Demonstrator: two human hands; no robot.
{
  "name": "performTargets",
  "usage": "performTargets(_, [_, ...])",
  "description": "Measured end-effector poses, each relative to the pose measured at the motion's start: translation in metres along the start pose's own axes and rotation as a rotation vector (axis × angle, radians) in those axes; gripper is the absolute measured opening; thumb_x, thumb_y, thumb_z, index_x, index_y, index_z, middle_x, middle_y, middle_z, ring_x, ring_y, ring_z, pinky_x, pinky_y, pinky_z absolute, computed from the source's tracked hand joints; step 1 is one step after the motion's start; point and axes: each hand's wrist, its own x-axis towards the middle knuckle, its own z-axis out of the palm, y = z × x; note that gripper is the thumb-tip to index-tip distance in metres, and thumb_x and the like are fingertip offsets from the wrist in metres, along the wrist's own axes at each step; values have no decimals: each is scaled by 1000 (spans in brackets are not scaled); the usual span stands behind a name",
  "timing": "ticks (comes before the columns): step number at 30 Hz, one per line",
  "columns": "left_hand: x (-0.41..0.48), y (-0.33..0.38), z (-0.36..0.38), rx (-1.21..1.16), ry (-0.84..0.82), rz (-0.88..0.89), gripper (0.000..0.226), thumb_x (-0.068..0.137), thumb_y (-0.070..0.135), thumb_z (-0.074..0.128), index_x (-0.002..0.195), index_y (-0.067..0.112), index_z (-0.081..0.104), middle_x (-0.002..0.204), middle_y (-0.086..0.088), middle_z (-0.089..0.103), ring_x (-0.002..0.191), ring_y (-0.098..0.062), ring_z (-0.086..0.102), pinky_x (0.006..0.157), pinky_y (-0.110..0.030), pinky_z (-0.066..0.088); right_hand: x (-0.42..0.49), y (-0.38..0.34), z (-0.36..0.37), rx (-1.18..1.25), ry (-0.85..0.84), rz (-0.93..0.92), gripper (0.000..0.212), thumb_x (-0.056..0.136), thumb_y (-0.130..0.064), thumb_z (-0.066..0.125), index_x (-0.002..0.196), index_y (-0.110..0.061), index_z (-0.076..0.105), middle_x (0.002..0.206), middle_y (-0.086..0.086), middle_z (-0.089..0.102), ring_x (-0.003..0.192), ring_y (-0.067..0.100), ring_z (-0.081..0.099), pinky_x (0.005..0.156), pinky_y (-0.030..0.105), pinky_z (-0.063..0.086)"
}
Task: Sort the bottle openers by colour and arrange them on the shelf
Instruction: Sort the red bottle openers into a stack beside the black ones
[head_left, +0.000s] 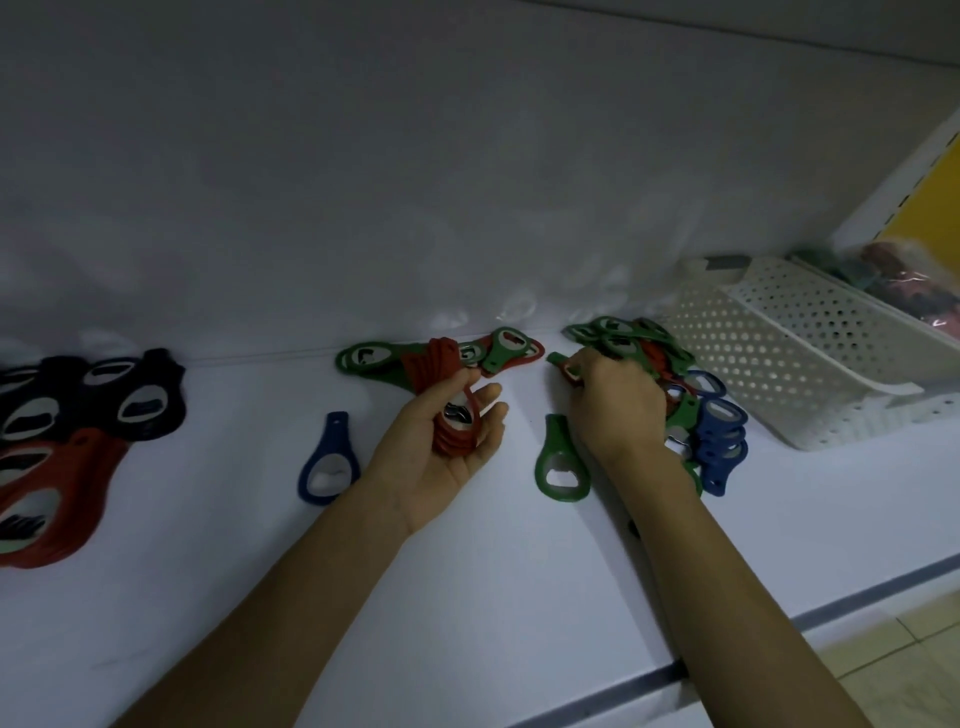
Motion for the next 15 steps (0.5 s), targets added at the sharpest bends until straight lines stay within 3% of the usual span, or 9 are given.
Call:
performTargets(5, [2,2,-2,-61,41,-42,53,69,30,71,112,1,59,97,-20,71,89,-31,70,65,-36,58,-5,-17,-4,56,16,-105,35,84,-7,50,117,-13,56,95,10,64,86,31,59,61,35,44])
performTargets(8, [1,3,-3,-71,31,-61,55,70,32,69,114,1,57,96,-21,71,87,-32,70,63,-35,58,-8,-22,-3,24,-26,-142,36,85,-8,51,120,-15,59,100,7,61,93,28,57,66,37,48])
performTargets(11, [-1,3,-2,-91,25,-73,56,69,32,69,114,1,57,96,-21,71,82,-31,71,59,-33,58,-10,-21,1,48,-59,-167,27,90,-25,53,112,-19,67,105,6,59,99,26,53,75,36,48])
performTargets(13, [-1,3,-2,-98,26,-74,53,72,31,67,115,0,57,97,-22,71,81,-32,71,57,-32,58,-10,-20,6,22,-124,-158,32,93,-34,49,117,-17,62,116,6,59,107,28,52,84,37,45])
performTargets(15, [-1,2,-2,-99,28,-74,48,74,25,67,115,0,57,96,-22,71,83,-32,71,57,-32,58,-8,-19,8,17,-166,-138,32,97,-33,45,119,-13,57,116,8,61,105,29,55,82,38,46])
